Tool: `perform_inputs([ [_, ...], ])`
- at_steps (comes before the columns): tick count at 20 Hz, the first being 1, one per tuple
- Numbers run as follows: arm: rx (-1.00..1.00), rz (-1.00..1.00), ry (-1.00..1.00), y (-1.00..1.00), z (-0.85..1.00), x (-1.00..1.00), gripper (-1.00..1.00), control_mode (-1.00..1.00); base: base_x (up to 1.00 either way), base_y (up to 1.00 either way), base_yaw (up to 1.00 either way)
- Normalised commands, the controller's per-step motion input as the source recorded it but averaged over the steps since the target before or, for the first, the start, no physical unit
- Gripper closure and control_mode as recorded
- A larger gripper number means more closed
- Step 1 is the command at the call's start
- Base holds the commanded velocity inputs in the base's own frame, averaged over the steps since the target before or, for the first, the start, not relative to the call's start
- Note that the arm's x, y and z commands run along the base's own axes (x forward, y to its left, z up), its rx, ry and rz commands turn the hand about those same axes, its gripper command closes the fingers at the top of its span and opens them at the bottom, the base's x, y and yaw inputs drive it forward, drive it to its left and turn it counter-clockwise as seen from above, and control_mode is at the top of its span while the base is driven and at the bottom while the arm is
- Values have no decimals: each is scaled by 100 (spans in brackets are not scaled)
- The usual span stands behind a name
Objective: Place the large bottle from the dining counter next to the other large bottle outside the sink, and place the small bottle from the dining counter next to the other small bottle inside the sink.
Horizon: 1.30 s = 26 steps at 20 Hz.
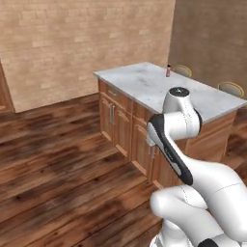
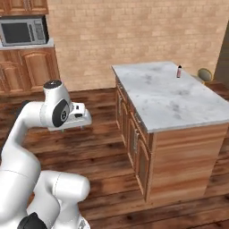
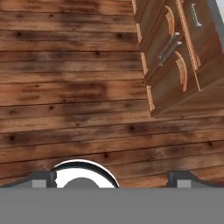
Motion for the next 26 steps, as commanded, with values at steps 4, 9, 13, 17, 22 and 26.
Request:
perform_inputs([
  [4,0,0,0,0,0,0,-100,100,0,0,-55],
  [9,0,0,0,0,0,0,-100,100,0,0,-52],
  [13,0,0,0,0,0,0,-100,100,10,-1,-48],
  [17,0,0,0,0,0,0,-100,100,37,-9,-39],
  [22,0,0,0,0,0,0,-100,100,43,-19,-35],
  [26,0,0,0,0,0,0,-100,100,58,-22,-35],
])
